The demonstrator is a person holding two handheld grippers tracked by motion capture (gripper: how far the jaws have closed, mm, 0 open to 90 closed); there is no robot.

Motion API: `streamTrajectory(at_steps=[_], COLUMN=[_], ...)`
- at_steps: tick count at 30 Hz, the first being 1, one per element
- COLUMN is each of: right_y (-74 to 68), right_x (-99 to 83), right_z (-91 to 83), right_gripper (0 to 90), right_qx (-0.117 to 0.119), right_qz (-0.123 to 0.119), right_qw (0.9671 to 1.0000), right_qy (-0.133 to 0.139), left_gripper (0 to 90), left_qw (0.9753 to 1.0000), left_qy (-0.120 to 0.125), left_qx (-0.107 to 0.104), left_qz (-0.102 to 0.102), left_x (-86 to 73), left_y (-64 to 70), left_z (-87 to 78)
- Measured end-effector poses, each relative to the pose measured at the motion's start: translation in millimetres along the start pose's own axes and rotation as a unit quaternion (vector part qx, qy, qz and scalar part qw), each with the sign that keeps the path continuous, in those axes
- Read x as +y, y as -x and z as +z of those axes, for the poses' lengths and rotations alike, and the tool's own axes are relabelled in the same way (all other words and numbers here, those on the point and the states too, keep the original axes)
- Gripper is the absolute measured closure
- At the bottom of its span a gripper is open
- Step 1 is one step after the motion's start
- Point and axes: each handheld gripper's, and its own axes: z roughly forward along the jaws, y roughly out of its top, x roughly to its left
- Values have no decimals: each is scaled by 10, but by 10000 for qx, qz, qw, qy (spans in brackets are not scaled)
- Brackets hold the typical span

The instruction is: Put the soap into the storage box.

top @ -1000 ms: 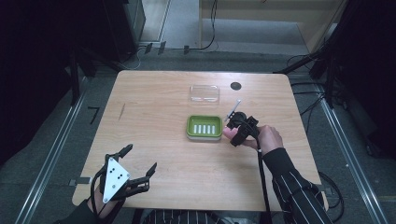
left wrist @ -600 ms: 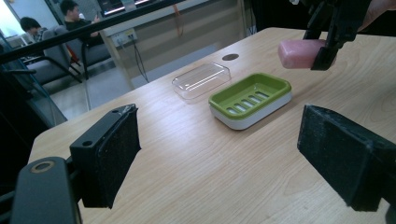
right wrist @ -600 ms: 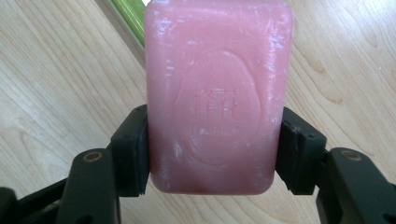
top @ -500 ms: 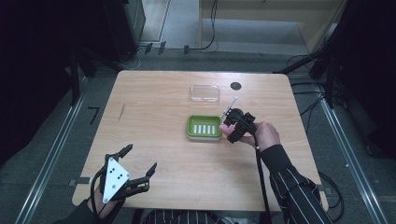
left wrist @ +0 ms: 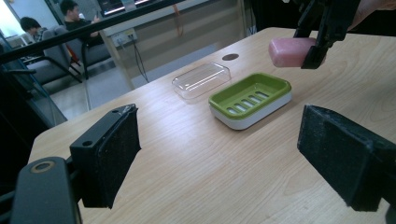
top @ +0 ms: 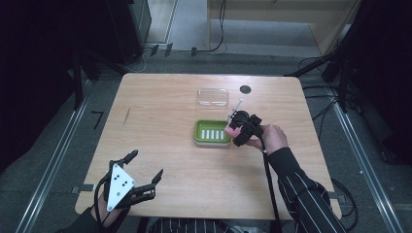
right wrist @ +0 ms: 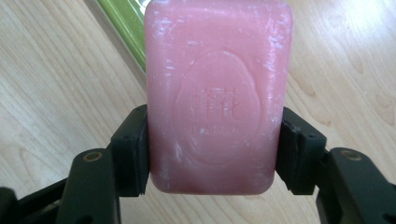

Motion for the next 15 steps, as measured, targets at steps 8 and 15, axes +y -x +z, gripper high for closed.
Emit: streamTrajectory(at_steps=[8, 15], right_y=[1, -9], right_x=[77, 152], right_z=[-3, 6], right_gripper=[389, 389], right_qx=[-35, -78], right_qz=[-89, -206], right_qw=[9999, 9997], right_qy=[81, 120], left_gripper=[133, 133], left_qw=[10000, 10000], left_qy=[0, 0], left_qx=[7, 9], left_qz=[-11, -12], left_x=[-1, -1], left_y=[1, 0], left_z=[0, -1])
